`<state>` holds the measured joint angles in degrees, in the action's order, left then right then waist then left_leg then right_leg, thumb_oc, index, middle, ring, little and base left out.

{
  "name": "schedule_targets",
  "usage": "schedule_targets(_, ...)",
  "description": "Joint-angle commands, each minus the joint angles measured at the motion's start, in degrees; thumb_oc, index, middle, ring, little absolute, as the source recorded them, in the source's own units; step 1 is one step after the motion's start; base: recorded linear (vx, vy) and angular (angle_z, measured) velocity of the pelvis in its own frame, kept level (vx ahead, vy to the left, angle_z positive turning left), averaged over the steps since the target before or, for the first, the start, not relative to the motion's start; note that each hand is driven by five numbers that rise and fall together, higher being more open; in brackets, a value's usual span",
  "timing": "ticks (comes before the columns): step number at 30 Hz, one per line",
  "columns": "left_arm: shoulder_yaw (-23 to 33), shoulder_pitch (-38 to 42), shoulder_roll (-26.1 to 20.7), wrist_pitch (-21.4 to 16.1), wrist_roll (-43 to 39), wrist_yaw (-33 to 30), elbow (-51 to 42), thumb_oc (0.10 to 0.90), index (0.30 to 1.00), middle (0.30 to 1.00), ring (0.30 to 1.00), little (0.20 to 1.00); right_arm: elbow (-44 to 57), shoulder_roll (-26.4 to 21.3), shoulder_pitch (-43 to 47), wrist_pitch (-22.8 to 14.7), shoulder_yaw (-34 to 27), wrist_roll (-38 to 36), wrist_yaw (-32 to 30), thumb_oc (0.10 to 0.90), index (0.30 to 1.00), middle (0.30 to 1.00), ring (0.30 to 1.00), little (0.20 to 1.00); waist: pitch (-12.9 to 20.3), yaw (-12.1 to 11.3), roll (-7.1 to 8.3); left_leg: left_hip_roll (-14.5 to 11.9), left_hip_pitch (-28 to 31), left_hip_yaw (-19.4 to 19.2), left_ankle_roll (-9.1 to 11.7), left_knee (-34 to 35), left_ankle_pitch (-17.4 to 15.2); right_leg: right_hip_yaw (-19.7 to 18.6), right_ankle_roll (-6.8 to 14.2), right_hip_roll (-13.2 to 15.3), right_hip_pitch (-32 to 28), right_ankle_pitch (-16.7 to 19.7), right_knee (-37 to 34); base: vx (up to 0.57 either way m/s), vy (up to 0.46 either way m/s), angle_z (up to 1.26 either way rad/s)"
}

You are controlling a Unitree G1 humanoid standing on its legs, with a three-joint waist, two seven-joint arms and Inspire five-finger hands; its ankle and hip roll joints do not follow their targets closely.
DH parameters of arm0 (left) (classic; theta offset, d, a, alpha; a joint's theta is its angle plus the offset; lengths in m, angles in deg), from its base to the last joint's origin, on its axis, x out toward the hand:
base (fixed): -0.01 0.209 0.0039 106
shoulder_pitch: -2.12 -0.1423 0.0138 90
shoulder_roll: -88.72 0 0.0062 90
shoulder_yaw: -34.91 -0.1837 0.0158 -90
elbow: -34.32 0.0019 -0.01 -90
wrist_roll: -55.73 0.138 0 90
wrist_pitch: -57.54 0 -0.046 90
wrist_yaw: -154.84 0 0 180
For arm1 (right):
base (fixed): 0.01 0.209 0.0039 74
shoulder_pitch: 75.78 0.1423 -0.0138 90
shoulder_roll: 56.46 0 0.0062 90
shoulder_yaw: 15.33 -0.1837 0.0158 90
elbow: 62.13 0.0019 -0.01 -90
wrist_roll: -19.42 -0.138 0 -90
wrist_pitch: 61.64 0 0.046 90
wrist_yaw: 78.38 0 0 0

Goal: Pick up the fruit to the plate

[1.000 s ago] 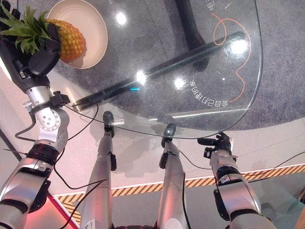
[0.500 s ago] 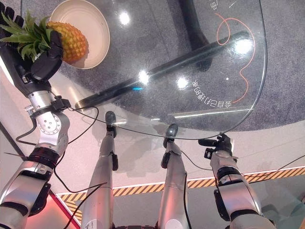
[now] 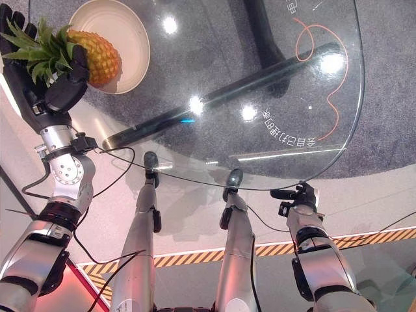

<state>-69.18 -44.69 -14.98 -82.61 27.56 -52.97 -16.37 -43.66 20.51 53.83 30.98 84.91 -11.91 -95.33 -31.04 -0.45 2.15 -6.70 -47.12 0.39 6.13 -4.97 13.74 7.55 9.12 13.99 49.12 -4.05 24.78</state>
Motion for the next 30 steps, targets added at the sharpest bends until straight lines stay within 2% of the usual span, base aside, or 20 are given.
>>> schedule_targets(1, 4.0, 0.8, 0.3, -1.1, -0.5, 0.6, -0.6, 0.800, 0.900, 0.900, 0.900, 0.900, -1.4, -3.8, -3.2, -0.5, -1.6, 1.8, -2.5, 0.800, 0.900, 0.900, 0.900, 0.900, 1.3, -1.0, 0.36, -1.9, -0.4, 1.9, 1.0, -9.4, -11.1, 1.4, 1.6, 0.6, -3.4, 9.1, -10.7, 0.00, 0.000, 0.00)
schedule_targets(11, 3.9, -0.7, 0.6, -1.1, -0.8, 1.6, -0.6, 0.800, 0.900, 0.900, 0.900, 0.900, -1.3, -4.0, -3.3, -0.7, -1.8, 1.7, -2.7, 0.800, 0.900, 0.900, 0.900, 0.900, 1.3, -1.2, 0.00, -1.5, 0.0, 2.3, 0.8, -9.0, -10.9, 1.0, 1.5, 0.5, -3.6, 9.3, -11.0, 0.00, 0.000, 0.00)
schedule_targets(19, 2.8, 0.6, -0.7, -3.0, 7.2, -1.4, -1.3, 0.800, 0.900, 0.900, 0.900, 0.900, -1.4, -4.4, -3.1, -0.5, -1.7, 1.8, -2.6, 0.800, 0.900, 0.900, 0.900, 0.900, 1.3, -1.1, -0.26, -1.6, 0.3, 2.1, 0.8, -8.8, -10.8, 0.8, 1.5, 0.5, -3.7, 9.2, -10.8, 0.00, 0.000, 0.00)
schedule_targets(30, 2.9, 3.5, -2.1, -3.4, 6.8, -3.1, -3.6, 0.800, 0.900, 0.900, 0.900, 0.900, -1.6, -5.1, -3.0, -0.3, -1.5, 1.8, -2.2, 0.800, 0.900, 0.900, 0.900, 0.900, 1.3, -0.9, -0.46, -1.6, 1.2, 1.7, 0.9, -8.3, -10.7, 0.6, 1.5, 0.6, -4.5, 9.2, -11.2, 0.00, 0.000, 0.00)
